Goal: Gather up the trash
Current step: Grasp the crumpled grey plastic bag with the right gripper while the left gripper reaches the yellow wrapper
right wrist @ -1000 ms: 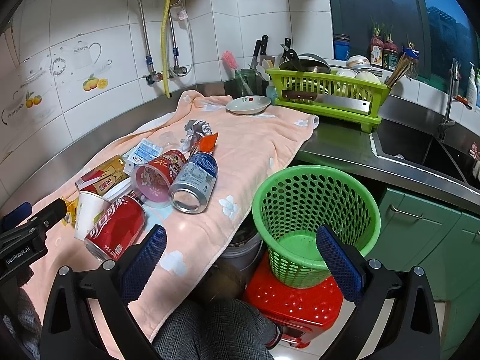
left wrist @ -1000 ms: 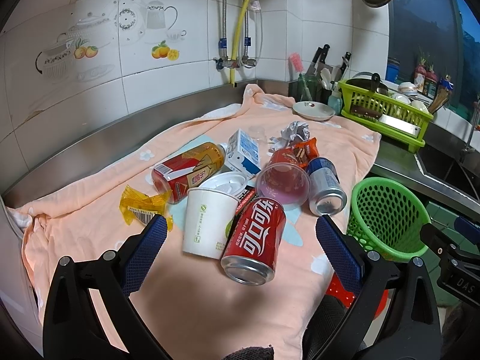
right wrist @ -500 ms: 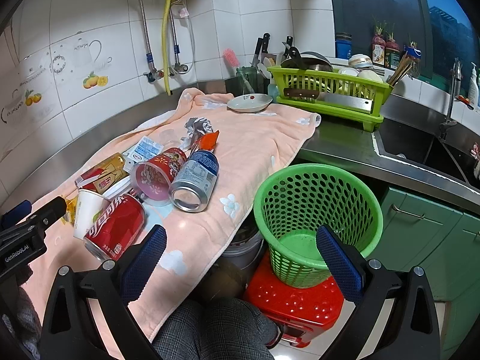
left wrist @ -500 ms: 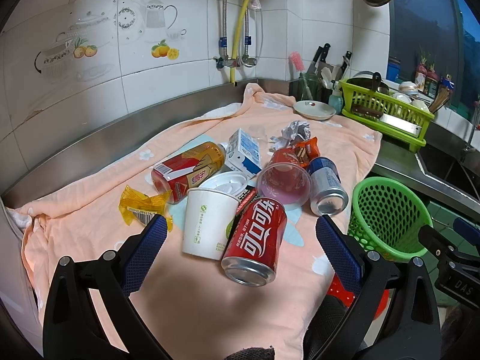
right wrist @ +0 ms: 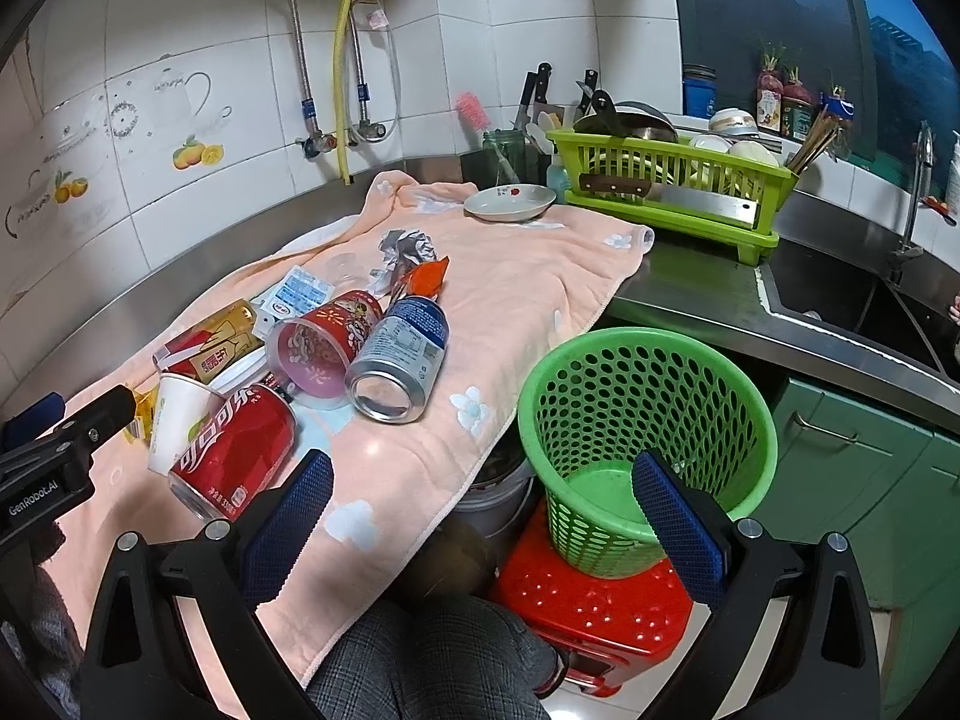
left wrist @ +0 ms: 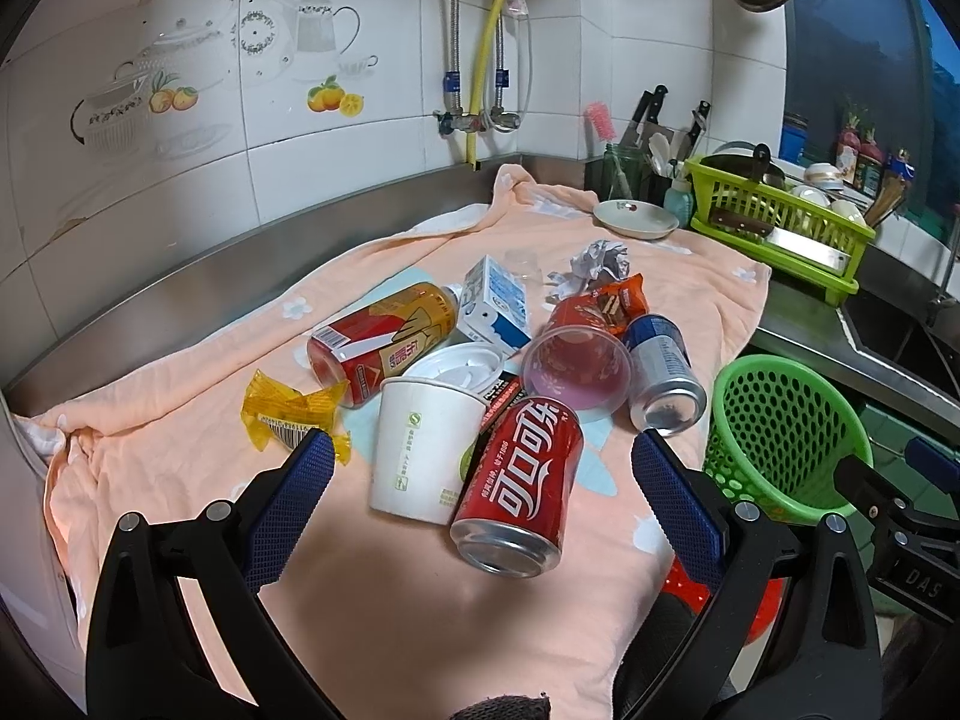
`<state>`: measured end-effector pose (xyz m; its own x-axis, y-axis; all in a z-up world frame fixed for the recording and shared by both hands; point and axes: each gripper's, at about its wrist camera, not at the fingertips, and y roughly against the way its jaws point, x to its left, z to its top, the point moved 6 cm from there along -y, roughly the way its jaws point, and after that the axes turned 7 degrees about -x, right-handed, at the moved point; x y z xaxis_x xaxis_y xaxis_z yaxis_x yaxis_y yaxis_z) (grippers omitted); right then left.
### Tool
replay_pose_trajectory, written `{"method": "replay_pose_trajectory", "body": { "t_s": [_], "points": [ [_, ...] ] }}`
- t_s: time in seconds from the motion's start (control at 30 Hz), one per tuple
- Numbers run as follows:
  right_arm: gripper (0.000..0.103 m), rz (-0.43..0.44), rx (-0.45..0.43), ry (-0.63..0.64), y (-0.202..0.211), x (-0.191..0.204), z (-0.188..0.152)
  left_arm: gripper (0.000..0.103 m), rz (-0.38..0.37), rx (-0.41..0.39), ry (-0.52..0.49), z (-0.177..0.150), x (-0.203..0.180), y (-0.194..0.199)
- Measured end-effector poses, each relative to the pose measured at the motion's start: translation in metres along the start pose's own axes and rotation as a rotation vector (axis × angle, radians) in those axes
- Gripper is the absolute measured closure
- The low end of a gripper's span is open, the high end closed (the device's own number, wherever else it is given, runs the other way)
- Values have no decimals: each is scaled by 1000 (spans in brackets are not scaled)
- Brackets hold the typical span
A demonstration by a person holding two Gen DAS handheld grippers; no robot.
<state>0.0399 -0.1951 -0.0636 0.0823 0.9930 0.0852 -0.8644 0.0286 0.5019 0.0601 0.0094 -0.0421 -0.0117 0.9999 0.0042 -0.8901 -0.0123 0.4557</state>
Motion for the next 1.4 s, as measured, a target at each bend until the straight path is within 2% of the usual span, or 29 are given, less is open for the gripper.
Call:
{"method": "replay_pose_trajectory", "body": {
  "t_s": [0.3,0.5,0.7,0.93,1.1,1.37,1.4],
  "points": [
    [6,28,-1,23,-13,4,8,5,25,8,3,4,9,-9],
    [6,89,10,35,-32,8,24,5,54,22,18,8,24,-18],
    [7,171,35,65,-66,14,54,5,95,36,47,13,48,-27],
    [7,264,50,124,-118,32,101,5,172,48,92,21,93,-37],
    [8,326,103,132,-173,46,129,5,235,71,144,22,134,-46],
    [11,396,205,152,-262,70,163,6,254,139,213,10,175,-71],
    [12,385,212,155,-273,72,167,6,251,142,215,9,177,-74]
  ]
}}
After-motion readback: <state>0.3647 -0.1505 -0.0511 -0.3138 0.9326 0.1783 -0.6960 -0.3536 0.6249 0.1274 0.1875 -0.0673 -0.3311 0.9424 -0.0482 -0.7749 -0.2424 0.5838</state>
